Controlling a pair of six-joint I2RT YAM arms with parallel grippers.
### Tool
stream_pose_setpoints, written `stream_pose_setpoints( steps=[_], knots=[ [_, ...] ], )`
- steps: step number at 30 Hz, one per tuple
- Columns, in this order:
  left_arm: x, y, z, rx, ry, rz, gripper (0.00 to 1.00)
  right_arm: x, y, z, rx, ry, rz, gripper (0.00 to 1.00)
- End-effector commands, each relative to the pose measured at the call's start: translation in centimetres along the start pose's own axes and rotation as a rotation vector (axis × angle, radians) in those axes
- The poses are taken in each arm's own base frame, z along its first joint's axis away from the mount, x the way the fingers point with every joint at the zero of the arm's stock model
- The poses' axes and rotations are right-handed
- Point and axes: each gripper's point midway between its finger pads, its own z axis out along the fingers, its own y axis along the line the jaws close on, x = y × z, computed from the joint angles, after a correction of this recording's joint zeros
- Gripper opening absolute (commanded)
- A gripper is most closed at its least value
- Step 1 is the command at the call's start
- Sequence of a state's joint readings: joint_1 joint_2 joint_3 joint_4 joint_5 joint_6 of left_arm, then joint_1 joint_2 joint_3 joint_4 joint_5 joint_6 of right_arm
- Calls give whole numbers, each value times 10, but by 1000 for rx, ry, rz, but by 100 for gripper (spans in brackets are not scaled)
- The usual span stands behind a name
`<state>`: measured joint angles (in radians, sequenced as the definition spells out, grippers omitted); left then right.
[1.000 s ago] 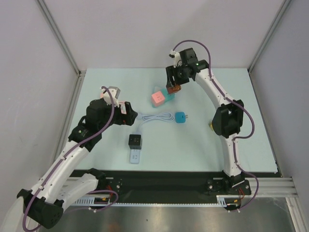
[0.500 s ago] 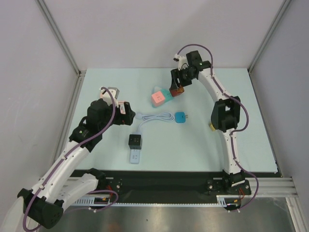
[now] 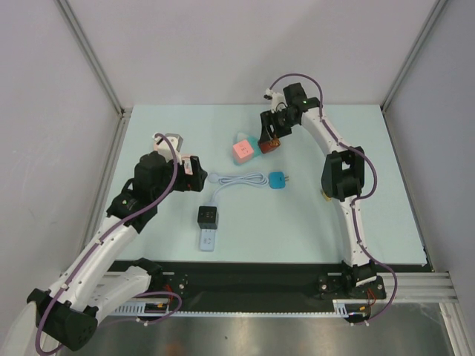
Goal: Insert the plug
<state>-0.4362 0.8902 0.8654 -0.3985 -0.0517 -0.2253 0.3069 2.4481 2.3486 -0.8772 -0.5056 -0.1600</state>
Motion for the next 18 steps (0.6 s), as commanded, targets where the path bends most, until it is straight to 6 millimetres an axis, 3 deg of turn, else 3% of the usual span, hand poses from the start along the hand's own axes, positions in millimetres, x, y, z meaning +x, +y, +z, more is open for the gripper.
stream_pose_setpoints(
  steps=[1,6,9,11,13,14,15,16,18],
  knots=[
    [-8,5,1,-20,-31,19,100,-28,7,-2,-18,-82,-72,0],
    [-7,5,5,-19,-24,16,100,-30,9,0,-17,-87,-92,0],
    [-20,-9,17,61,-33,-32,98,-33,10,-4,-6,-96,-88,0],
    [-48,-22,24,131,-76,-74,92,-36,10,-10,6,-106,-76,0],
    [-54,-25,51,138,-43,-77,85,-40,9,-21,12,-129,-45,0],
    [-80,-30,55,156,-77,-62,84,-40,8,-24,14,-136,-35,0],
    [-71,-28,82,152,-13,-63,78,-46,8,-31,16,-162,-29,0],
    [-94,-33,89,171,-44,-46,73,-43,7,-41,21,-166,-16,0],
    [-96,-38,112,210,-15,10,65,-48,7,-53,26,-206,-13,0]
  ],
)
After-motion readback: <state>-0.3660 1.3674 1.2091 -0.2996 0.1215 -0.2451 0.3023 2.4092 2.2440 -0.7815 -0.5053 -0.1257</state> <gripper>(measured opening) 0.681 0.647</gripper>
